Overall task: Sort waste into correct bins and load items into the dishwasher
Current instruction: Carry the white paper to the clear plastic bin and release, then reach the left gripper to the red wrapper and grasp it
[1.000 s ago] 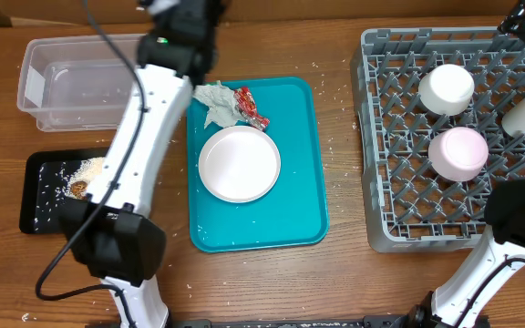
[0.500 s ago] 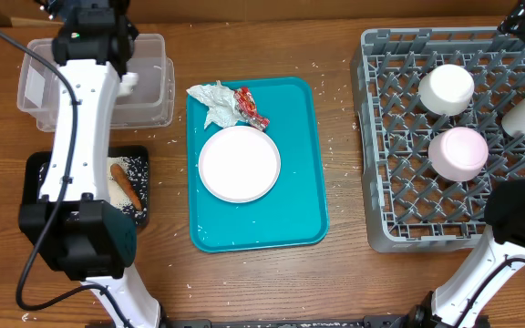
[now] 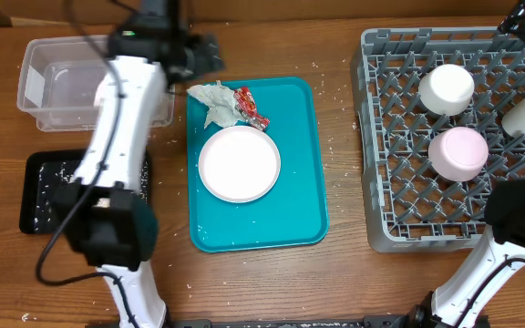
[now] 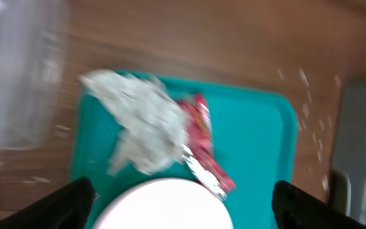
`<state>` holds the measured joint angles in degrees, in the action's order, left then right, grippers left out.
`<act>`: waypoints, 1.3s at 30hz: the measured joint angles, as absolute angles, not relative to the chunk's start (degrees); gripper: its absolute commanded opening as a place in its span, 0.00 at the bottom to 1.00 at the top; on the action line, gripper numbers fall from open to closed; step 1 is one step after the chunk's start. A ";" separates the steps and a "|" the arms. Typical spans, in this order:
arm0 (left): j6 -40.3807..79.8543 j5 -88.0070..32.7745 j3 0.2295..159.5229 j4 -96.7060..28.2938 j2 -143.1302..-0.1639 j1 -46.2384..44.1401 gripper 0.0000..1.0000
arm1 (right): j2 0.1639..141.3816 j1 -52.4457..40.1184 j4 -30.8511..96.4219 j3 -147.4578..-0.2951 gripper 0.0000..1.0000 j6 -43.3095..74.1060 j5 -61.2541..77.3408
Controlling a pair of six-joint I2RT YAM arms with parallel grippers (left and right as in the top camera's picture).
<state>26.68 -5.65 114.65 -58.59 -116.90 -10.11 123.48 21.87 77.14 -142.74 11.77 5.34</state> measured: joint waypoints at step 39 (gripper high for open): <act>43.55 0.30 114.13 -55.96 -133.53 -22.11 0.48 | 123.48 21.87 77.10 -142.74 1.00 11.77 5.34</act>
